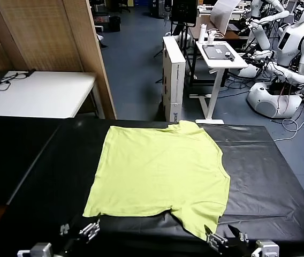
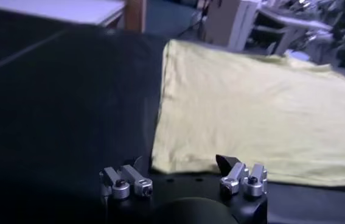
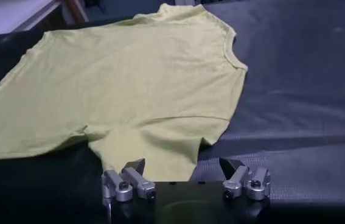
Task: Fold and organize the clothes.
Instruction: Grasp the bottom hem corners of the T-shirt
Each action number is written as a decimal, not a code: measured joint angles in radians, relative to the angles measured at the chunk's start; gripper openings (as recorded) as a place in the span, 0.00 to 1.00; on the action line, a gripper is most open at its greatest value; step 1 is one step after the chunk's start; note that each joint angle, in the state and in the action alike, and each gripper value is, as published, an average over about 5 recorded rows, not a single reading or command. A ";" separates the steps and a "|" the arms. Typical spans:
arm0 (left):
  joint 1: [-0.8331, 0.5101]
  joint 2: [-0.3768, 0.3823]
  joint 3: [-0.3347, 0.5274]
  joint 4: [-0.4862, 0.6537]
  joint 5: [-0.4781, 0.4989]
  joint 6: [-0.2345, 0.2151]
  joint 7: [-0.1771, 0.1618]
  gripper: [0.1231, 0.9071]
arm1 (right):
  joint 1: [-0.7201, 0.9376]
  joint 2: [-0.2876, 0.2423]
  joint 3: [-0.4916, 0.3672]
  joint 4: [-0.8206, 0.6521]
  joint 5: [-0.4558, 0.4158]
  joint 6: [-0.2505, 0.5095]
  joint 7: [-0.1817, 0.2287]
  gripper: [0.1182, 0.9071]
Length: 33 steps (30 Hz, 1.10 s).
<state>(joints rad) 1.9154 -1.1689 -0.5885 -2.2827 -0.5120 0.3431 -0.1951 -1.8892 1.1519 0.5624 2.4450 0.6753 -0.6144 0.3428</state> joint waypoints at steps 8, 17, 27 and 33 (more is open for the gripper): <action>-0.011 -0.001 0.001 0.023 -0.011 -0.008 0.004 1.00 | 0.016 0.008 -0.013 -0.029 -0.007 0.002 -0.003 0.99; -0.019 -0.002 0.001 0.044 -0.018 -0.017 0.007 0.81 | 0.025 0.012 -0.019 -0.057 -0.022 0.013 -0.018 0.67; -0.014 -0.005 -0.001 0.049 -0.017 -0.024 0.008 0.56 | 0.024 0.012 -0.022 -0.067 -0.024 0.018 -0.026 0.10; -0.011 -0.008 -0.001 0.052 -0.017 -0.031 0.009 0.16 | 0.025 0.011 -0.022 -0.079 -0.029 0.022 -0.031 0.03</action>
<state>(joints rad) 1.9041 -1.1766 -0.5899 -2.2308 -0.5288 0.3122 -0.1860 -1.8642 1.1633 0.5407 2.3658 0.6468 -0.5922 0.3121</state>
